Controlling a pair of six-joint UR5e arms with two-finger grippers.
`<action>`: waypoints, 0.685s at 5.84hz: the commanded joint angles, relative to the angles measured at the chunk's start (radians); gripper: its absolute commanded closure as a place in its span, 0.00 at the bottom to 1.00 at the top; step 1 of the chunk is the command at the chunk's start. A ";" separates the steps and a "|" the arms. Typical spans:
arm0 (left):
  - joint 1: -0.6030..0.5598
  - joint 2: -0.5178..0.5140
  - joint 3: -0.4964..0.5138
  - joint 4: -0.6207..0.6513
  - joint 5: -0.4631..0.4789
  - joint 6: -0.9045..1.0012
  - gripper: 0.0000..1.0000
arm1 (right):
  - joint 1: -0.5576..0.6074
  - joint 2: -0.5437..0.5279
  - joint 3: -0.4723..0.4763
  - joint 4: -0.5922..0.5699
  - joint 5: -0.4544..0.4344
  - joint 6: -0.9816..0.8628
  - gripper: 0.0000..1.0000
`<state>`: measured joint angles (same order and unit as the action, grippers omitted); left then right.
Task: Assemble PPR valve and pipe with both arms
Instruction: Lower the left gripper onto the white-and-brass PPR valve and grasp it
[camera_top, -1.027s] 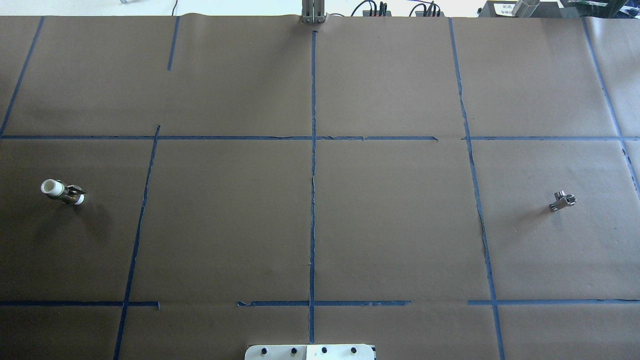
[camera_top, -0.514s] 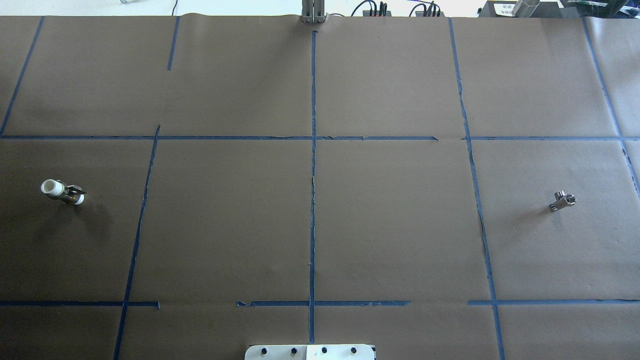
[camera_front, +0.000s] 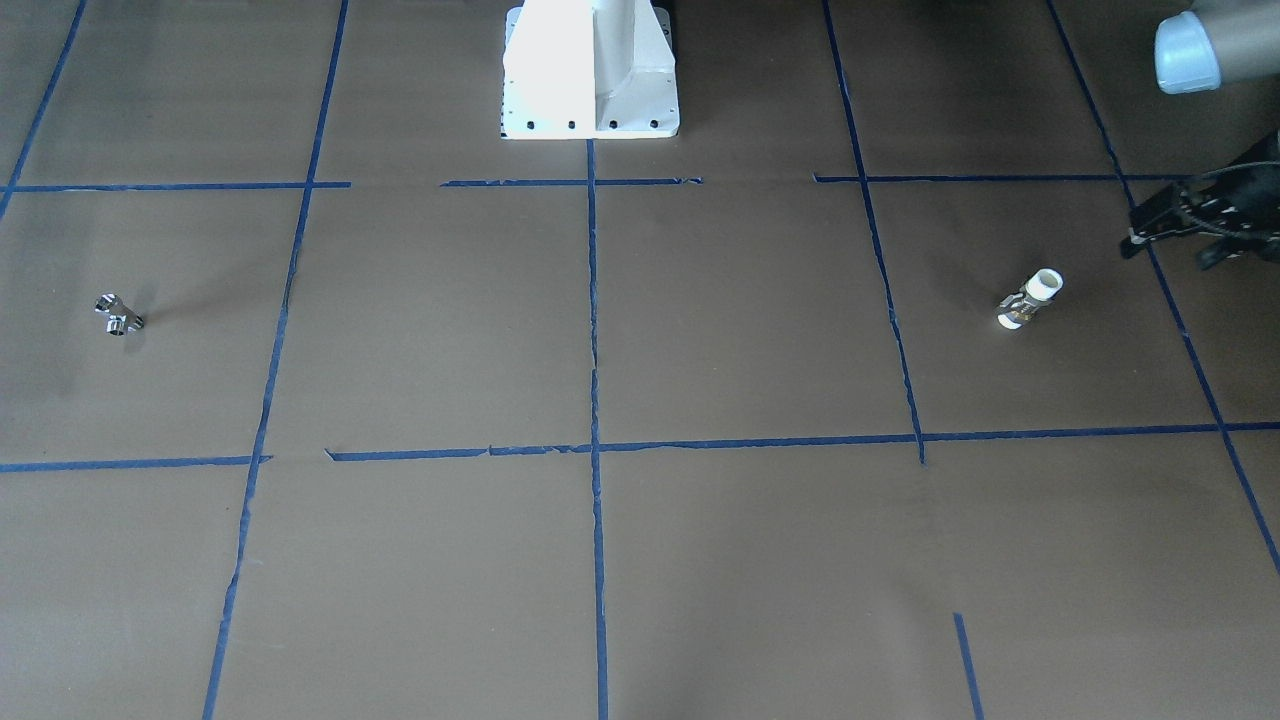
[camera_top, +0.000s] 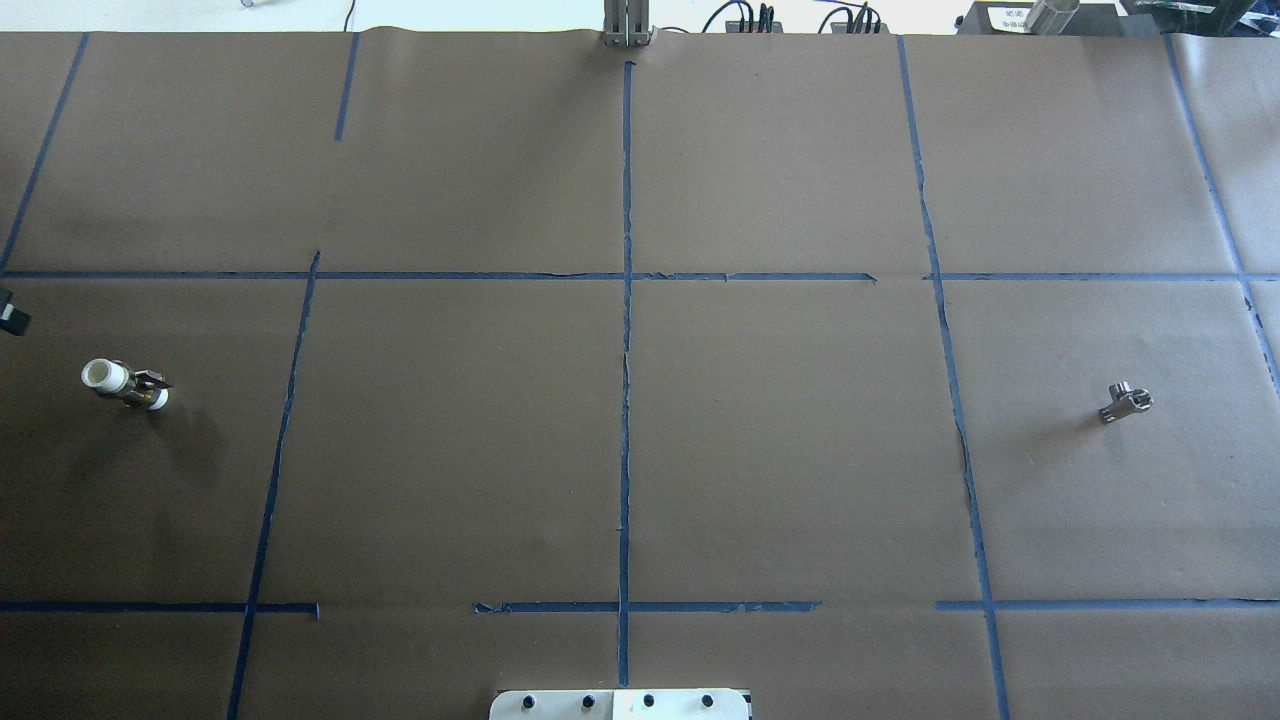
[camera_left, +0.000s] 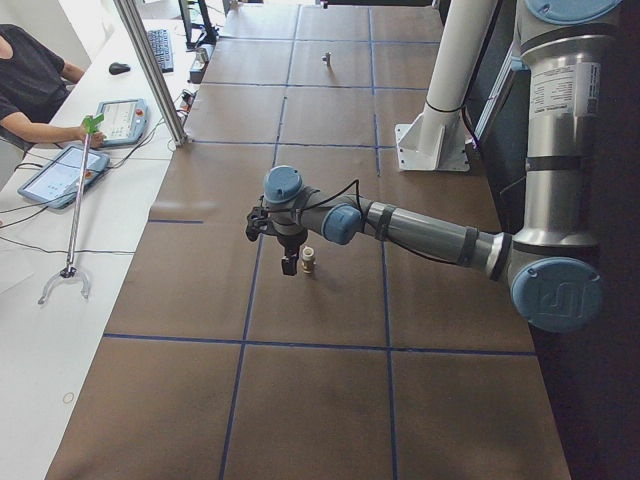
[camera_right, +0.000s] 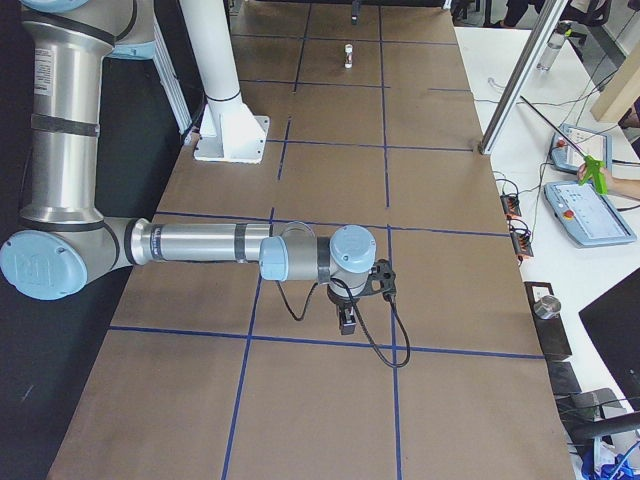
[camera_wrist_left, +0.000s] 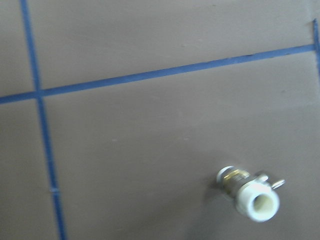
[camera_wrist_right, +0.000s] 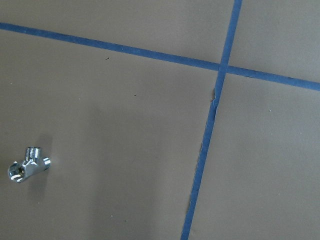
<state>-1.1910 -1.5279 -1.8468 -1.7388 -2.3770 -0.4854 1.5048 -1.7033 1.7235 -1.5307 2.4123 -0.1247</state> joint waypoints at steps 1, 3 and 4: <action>0.112 -0.026 -0.003 -0.011 0.071 -0.170 0.00 | -0.002 -0.019 -0.001 0.030 0.001 0.002 0.00; 0.166 -0.026 0.021 -0.048 0.107 -0.173 0.00 | -0.014 -0.016 -0.030 0.032 0.002 0.013 0.00; 0.168 -0.025 0.023 -0.050 0.107 -0.176 0.00 | -0.015 -0.016 -0.033 0.029 0.002 0.013 0.00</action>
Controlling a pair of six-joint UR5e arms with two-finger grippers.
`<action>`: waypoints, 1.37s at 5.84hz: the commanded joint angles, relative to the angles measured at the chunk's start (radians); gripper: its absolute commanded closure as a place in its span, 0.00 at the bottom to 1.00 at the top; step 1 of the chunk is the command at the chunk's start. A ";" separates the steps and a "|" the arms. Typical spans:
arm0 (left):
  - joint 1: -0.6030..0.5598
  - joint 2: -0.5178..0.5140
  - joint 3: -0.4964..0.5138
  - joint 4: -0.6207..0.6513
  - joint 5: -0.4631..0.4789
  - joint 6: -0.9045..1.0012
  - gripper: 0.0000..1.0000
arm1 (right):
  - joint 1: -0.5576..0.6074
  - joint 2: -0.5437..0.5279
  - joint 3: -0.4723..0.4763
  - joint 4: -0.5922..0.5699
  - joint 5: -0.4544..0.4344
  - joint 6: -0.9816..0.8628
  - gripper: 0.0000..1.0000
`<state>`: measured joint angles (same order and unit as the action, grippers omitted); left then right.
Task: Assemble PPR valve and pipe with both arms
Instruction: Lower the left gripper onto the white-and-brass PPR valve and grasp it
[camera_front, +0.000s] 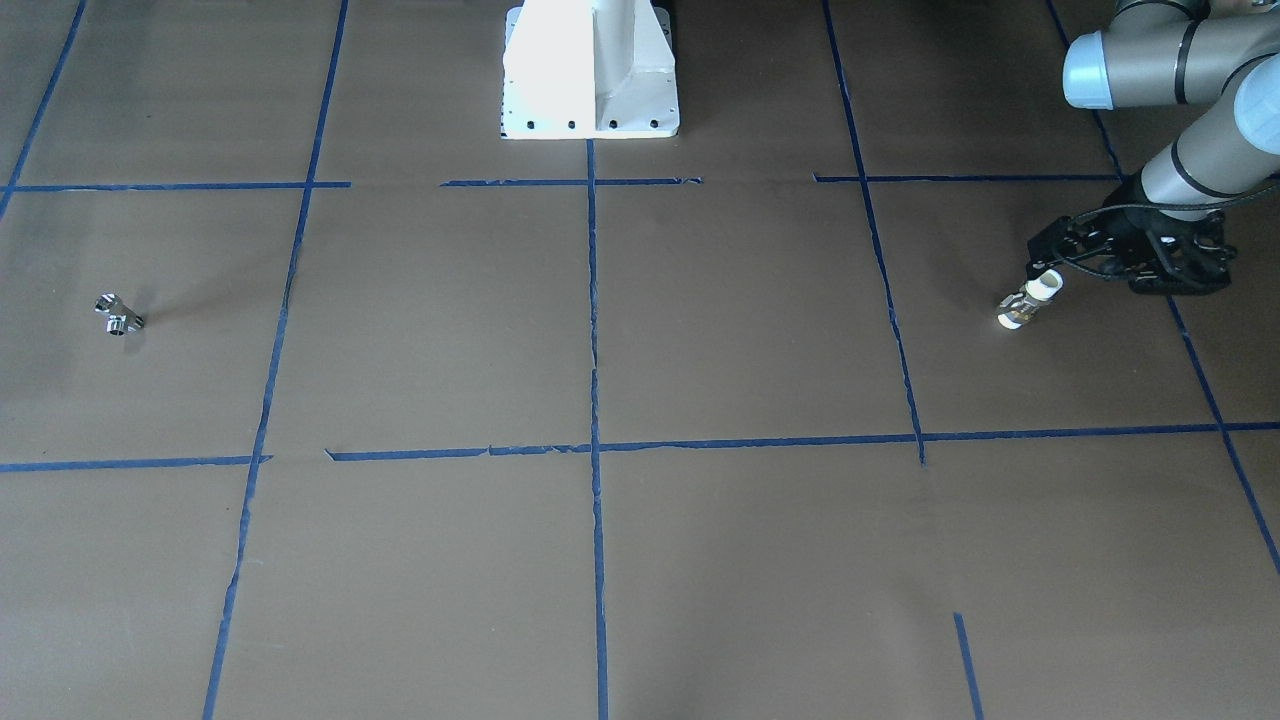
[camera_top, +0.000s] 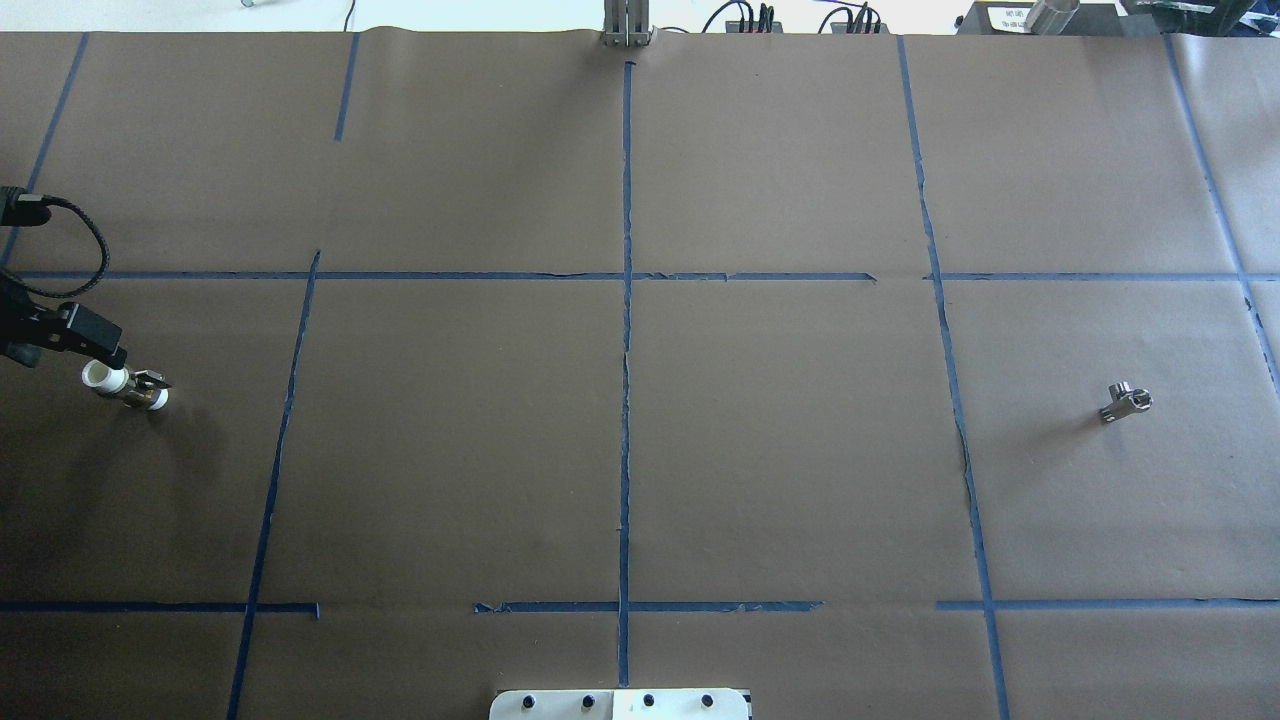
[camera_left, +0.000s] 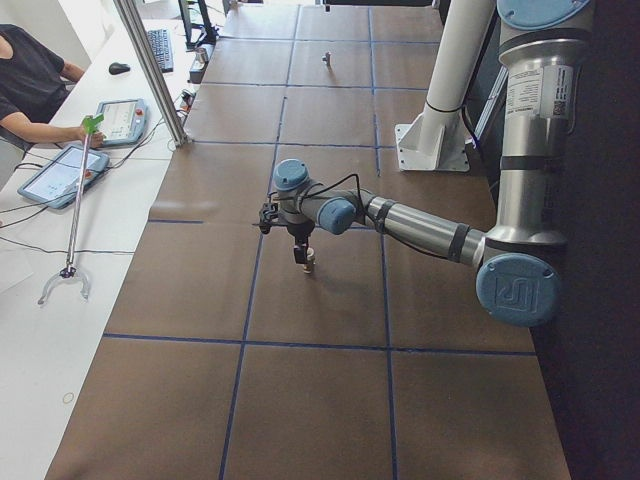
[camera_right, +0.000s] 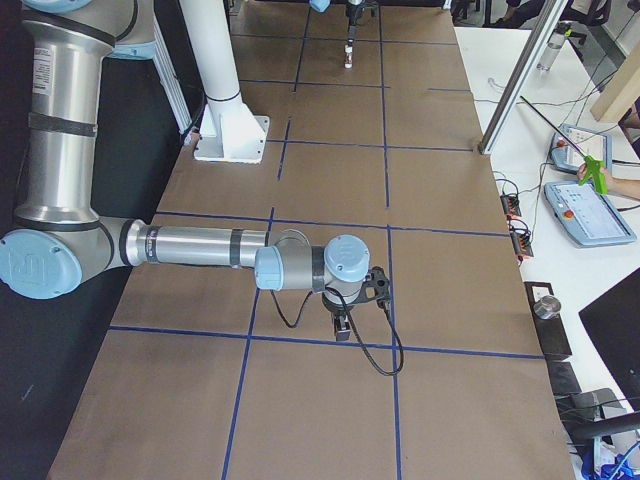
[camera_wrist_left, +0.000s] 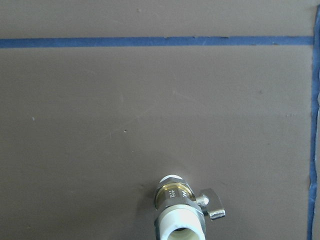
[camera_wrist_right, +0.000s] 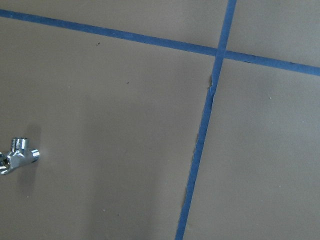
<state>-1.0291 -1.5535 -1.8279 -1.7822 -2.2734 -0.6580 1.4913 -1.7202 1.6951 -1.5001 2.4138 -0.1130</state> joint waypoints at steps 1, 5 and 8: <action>0.018 0.001 0.010 -0.006 0.002 0.000 0.00 | -0.002 0.002 -0.011 0.000 -0.001 0.001 0.00; 0.032 -0.022 0.053 -0.006 0.003 0.005 0.02 | -0.002 0.004 -0.011 0.000 0.001 0.003 0.00; 0.035 -0.025 0.055 -0.008 -0.003 0.005 0.41 | -0.002 0.005 -0.011 0.000 0.001 0.003 0.00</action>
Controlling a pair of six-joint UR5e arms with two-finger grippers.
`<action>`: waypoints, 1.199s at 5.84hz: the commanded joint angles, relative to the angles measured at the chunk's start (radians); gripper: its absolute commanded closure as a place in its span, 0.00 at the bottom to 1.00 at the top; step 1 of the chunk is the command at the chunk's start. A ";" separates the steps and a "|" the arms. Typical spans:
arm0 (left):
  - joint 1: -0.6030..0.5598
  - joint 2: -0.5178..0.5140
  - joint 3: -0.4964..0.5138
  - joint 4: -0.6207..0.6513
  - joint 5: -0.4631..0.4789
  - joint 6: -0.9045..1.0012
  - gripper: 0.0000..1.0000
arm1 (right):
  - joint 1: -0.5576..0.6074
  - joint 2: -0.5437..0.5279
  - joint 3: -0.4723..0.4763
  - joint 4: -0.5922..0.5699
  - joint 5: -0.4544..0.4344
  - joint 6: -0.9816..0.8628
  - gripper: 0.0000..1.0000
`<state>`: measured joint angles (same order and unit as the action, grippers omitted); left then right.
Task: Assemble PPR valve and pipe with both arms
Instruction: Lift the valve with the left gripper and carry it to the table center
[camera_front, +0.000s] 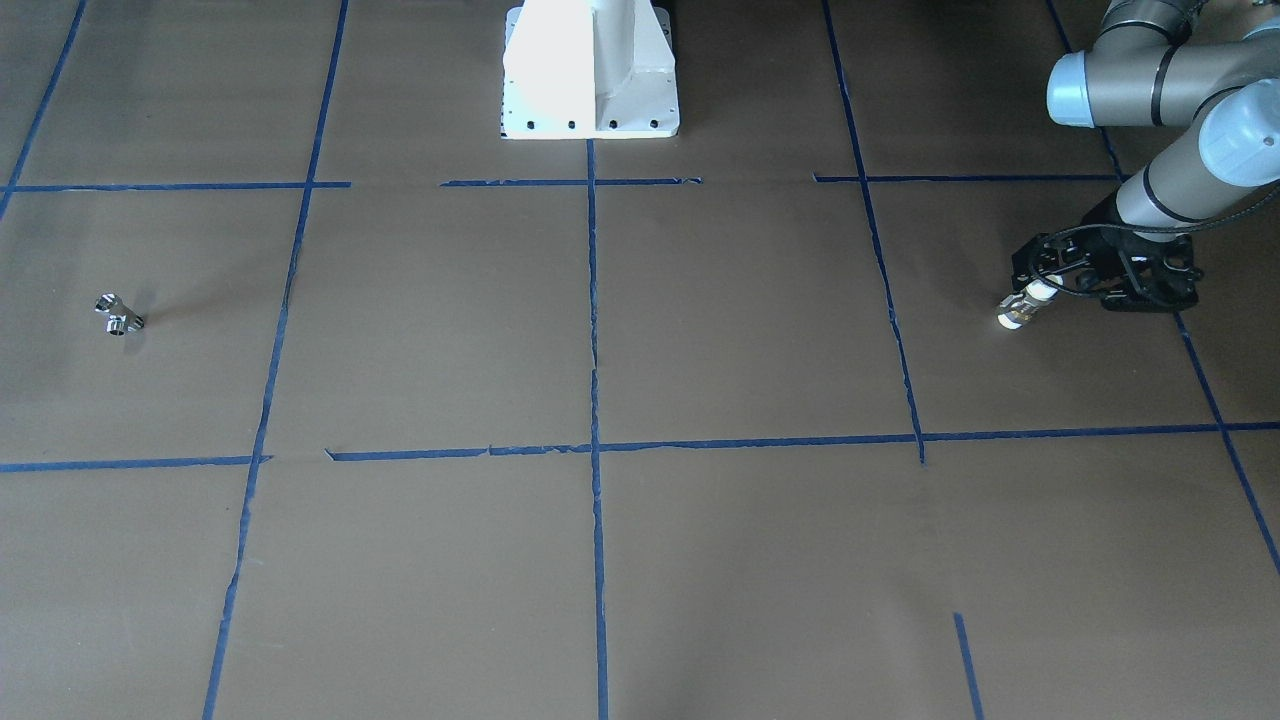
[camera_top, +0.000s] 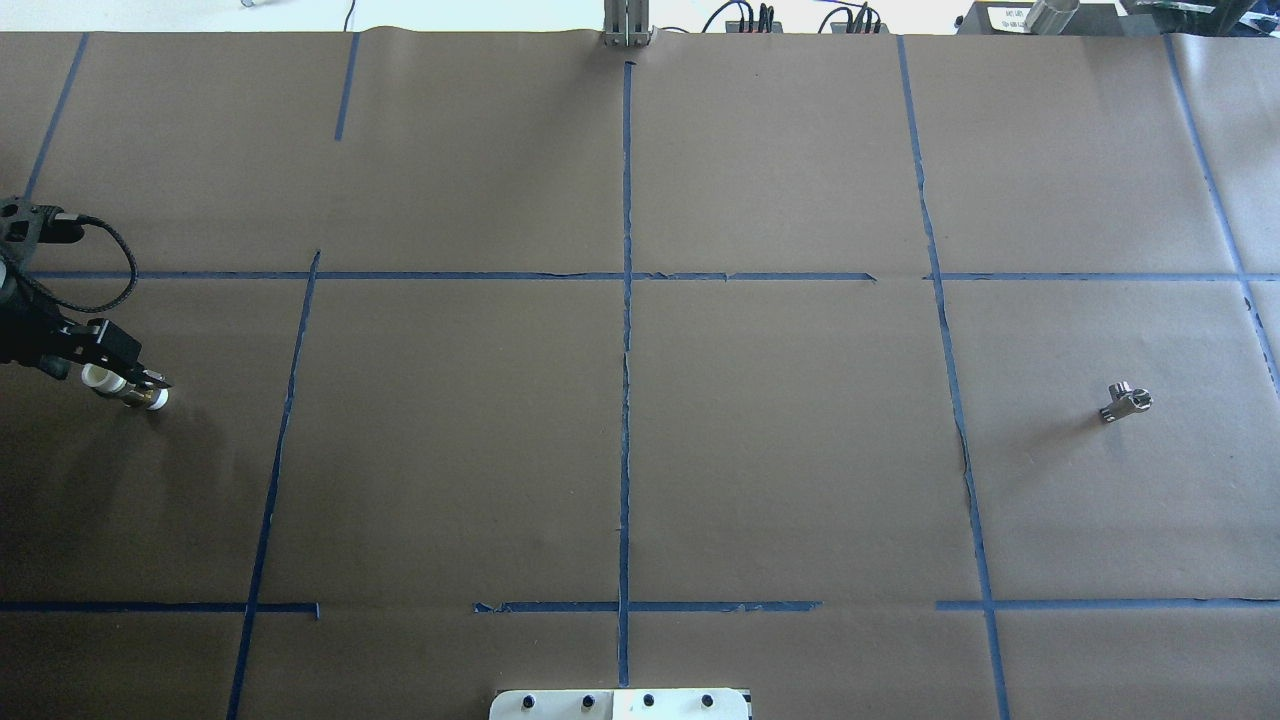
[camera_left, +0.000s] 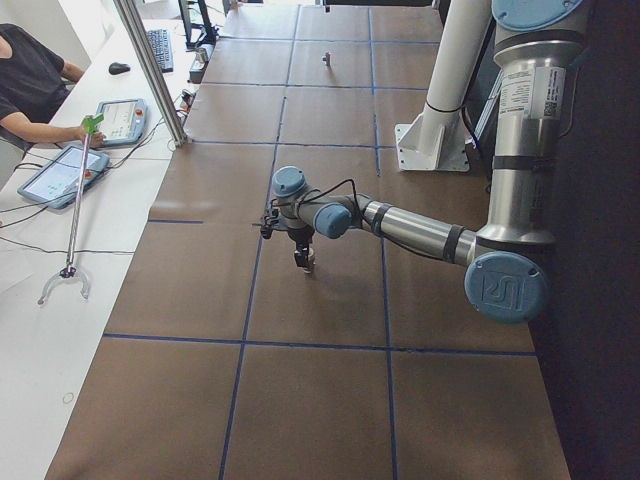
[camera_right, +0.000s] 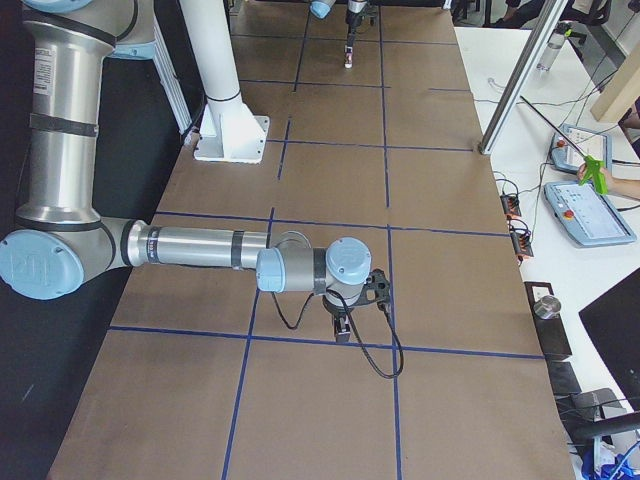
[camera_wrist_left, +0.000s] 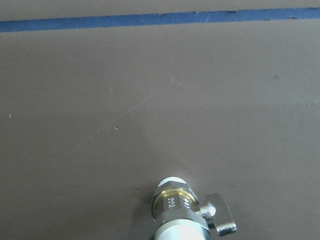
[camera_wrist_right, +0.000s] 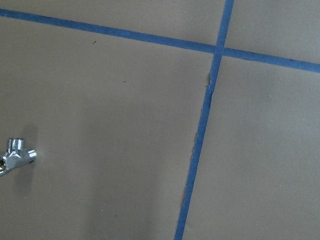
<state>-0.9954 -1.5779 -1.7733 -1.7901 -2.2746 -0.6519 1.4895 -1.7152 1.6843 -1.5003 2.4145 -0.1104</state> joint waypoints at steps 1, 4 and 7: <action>0.001 -0.001 -0.001 0.000 -0.002 -0.003 0.67 | 0.000 0.000 0.000 0.000 0.002 0.000 0.00; 0.000 -0.011 -0.041 0.003 -0.009 -0.012 1.00 | 0.000 0.003 0.002 0.000 0.002 0.002 0.00; 0.083 -0.204 -0.095 0.018 -0.042 -0.219 1.00 | 0.000 0.005 0.002 0.000 0.002 0.002 0.00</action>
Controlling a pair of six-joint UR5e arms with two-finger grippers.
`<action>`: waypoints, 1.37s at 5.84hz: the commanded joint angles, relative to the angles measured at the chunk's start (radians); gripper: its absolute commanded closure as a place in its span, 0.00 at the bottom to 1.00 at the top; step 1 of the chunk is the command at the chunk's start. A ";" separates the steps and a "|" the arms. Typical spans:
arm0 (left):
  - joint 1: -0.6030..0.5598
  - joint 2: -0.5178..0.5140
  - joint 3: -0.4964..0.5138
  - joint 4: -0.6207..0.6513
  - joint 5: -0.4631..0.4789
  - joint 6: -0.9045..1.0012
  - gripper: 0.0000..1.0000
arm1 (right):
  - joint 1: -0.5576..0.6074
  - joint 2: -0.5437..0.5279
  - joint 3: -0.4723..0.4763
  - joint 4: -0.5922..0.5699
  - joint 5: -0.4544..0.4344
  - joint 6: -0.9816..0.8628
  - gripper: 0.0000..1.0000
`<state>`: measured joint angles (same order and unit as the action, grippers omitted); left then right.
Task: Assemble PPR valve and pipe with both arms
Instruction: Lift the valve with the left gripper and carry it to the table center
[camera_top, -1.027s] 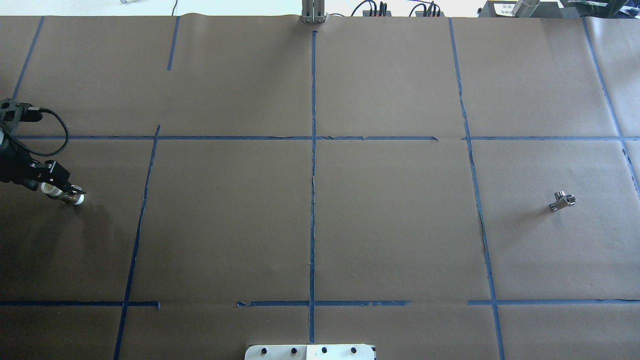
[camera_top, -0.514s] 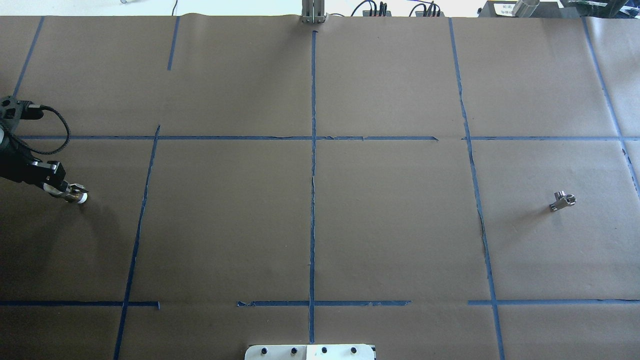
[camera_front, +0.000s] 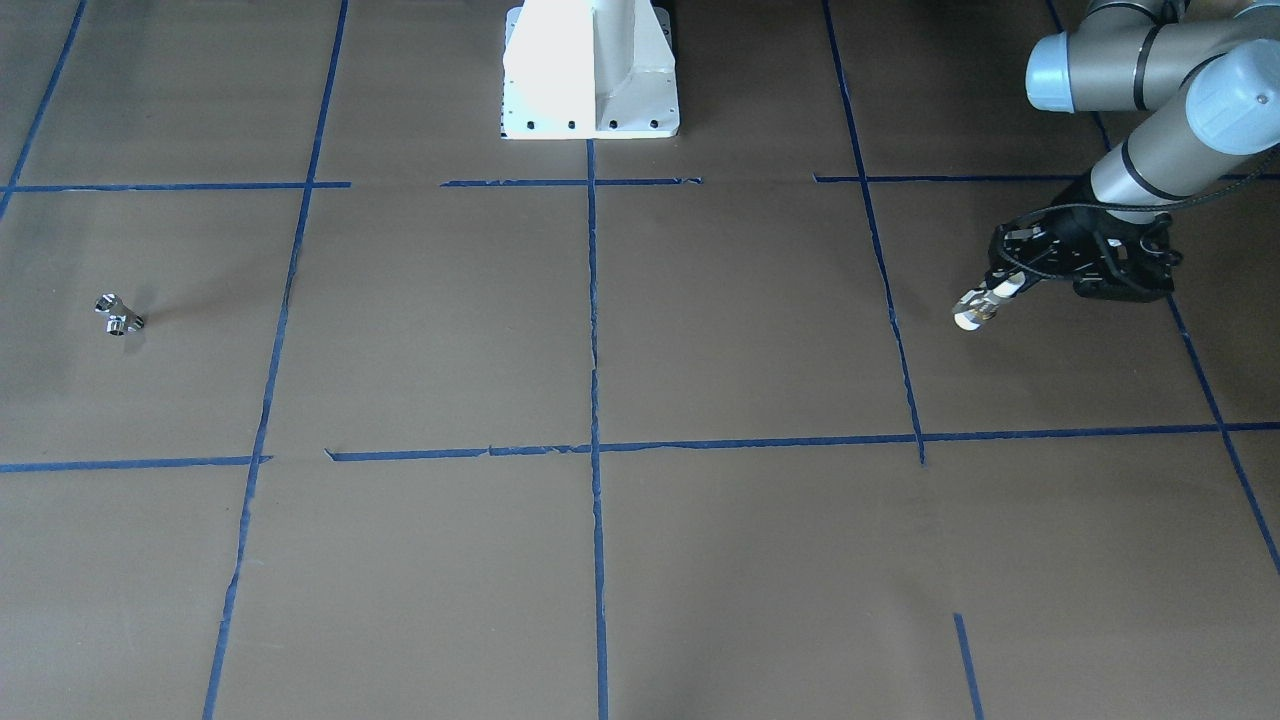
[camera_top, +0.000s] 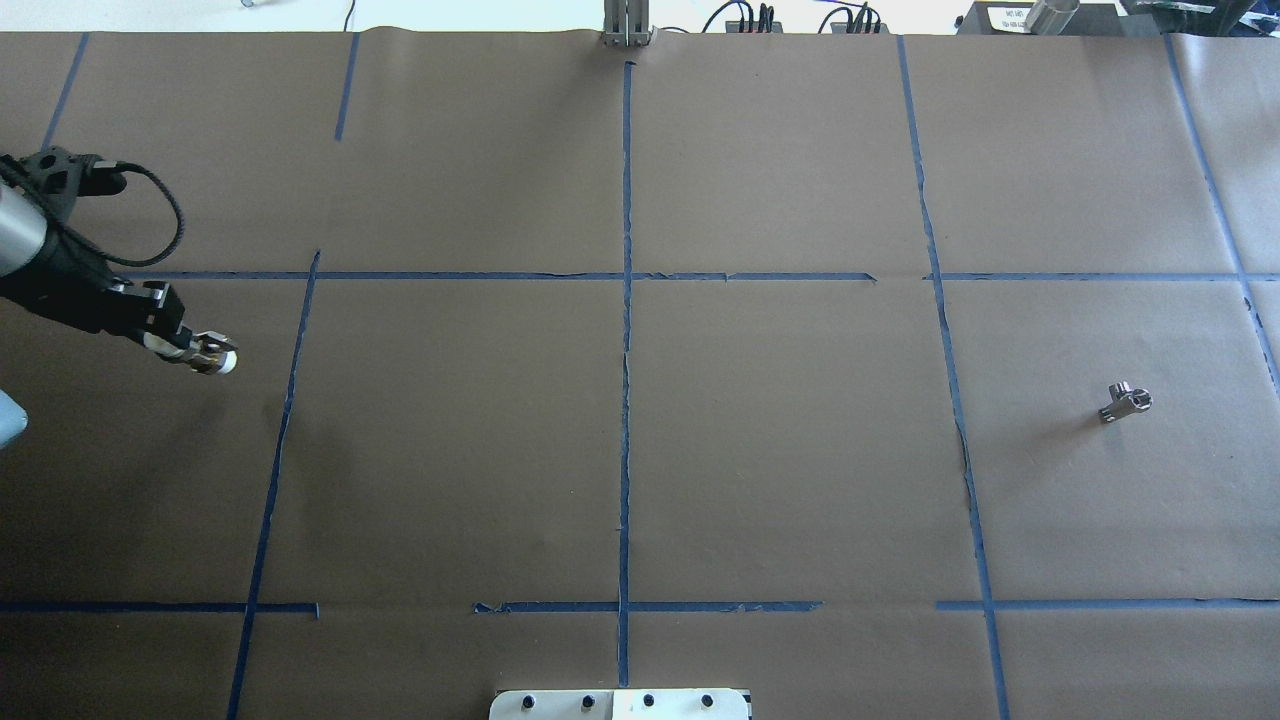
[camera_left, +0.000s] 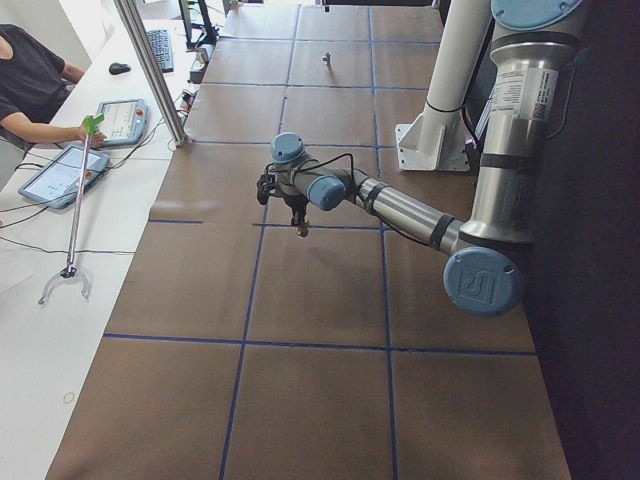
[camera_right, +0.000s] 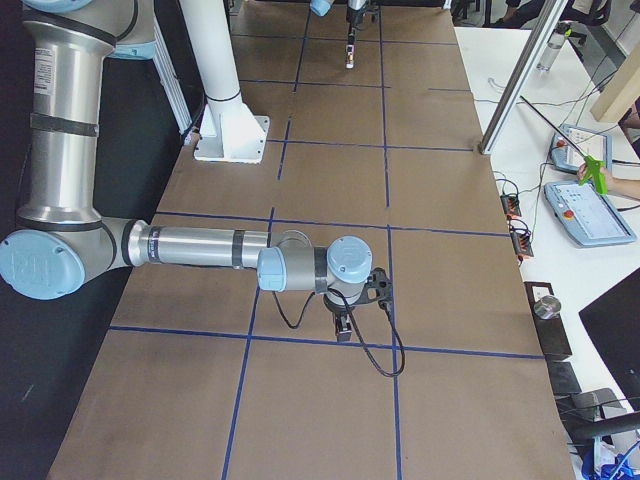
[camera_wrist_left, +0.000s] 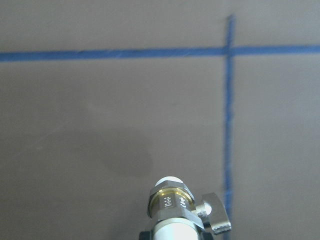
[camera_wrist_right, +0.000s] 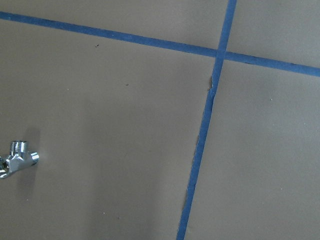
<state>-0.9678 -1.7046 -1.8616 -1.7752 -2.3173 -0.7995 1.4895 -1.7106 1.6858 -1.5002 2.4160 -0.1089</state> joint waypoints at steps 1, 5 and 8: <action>0.177 -0.184 0.007 0.005 0.007 -0.209 1.00 | 0.000 0.000 0.002 0.000 0.000 0.000 0.00; 0.386 -0.649 0.259 0.108 0.263 -0.432 1.00 | 0.000 0.000 0.009 0.002 0.000 0.002 0.00; 0.396 -0.780 0.420 0.163 0.282 -0.434 1.00 | 0.000 0.000 0.011 0.002 0.002 0.002 0.00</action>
<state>-0.5743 -2.4635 -1.4707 -1.6271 -2.0386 -1.2327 1.4895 -1.7104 1.6962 -1.4988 2.4175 -0.1074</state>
